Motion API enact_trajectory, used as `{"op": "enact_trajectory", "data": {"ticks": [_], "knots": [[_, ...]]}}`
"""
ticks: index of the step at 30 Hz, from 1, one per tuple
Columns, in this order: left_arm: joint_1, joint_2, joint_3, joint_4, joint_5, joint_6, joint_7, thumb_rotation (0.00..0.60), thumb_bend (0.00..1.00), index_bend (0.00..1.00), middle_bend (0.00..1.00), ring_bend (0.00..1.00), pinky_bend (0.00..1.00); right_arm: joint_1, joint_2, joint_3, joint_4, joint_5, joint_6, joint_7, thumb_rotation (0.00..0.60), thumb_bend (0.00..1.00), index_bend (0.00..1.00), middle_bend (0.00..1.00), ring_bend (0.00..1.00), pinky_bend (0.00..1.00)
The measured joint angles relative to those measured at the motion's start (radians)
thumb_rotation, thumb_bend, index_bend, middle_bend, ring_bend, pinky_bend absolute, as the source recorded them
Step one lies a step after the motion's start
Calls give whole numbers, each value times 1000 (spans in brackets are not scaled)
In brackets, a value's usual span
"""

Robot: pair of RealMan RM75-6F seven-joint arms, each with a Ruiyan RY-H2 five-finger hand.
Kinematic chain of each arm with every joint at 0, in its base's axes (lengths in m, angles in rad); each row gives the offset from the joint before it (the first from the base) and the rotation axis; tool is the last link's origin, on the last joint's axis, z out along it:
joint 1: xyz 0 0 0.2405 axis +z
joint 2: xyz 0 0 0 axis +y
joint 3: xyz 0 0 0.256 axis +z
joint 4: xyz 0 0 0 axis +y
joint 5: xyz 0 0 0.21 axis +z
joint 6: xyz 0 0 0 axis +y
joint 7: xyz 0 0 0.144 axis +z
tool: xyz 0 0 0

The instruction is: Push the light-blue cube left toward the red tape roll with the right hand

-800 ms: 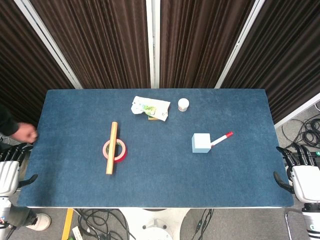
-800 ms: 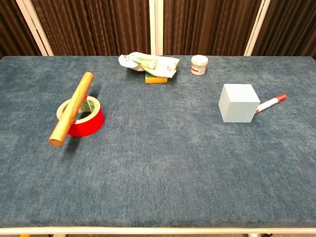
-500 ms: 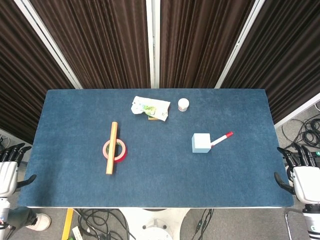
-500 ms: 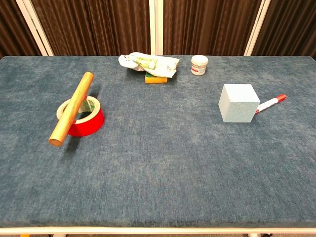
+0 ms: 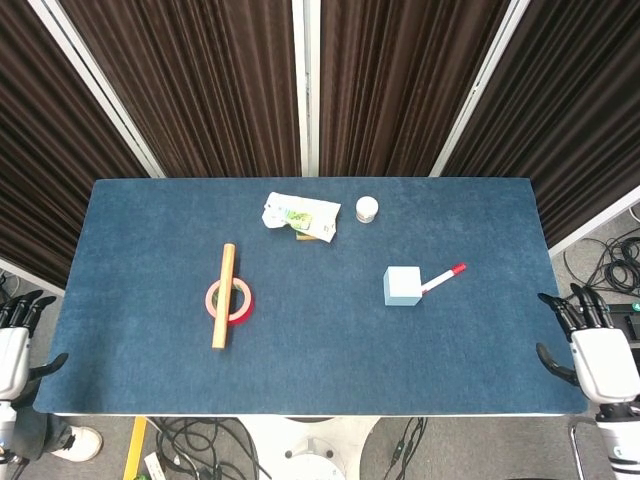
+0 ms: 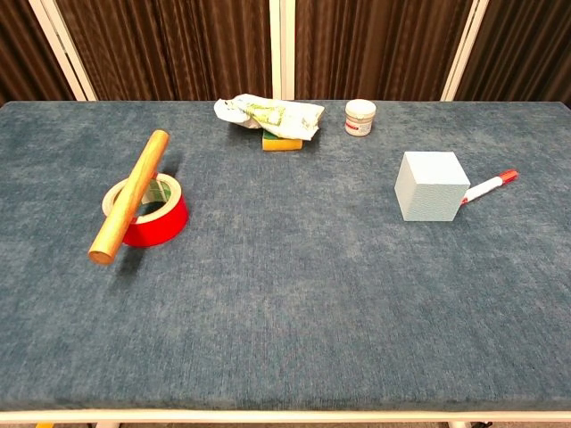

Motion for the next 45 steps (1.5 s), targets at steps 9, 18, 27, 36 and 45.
{"op": "enact_trajectory", "data": {"ticks": [9, 18, 27, 36, 45], "knots": [[7, 2, 2, -6, 4, 8, 5, 600, 160, 257, 251, 159, 170, 175, -30, 51, 48, 59, -267, -23, 600, 238, 218, 302, 0, 30], [14, 11, 4, -20, -6, 10, 19, 600, 160, 256, 251, 159, 169, 395, -216, 96, 296, 185, -574, -105, 600, 176, 239, 304, 0, 31], [17, 13, 3, -26, -16, 6, 27, 600, 159, 257, 251, 159, 169, 515, -407, 106, 533, 268, -693, -203, 600, 189, 332, 309, 0, 34], [21, 13, 4, -25, -21, 6, 23, 600, 159, 256, 251, 159, 169, 560, -534, 96, 686, 299, -719, -243, 600, 191, 359, 360, 23, 44], [28, 11, 7, -14, -26, 4, 12, 600, 159, 257, 251, 159, 169, 566, -604, 79, 800, 305, -717, -237, 600, 192, 397, 399, 38, 49]]}}
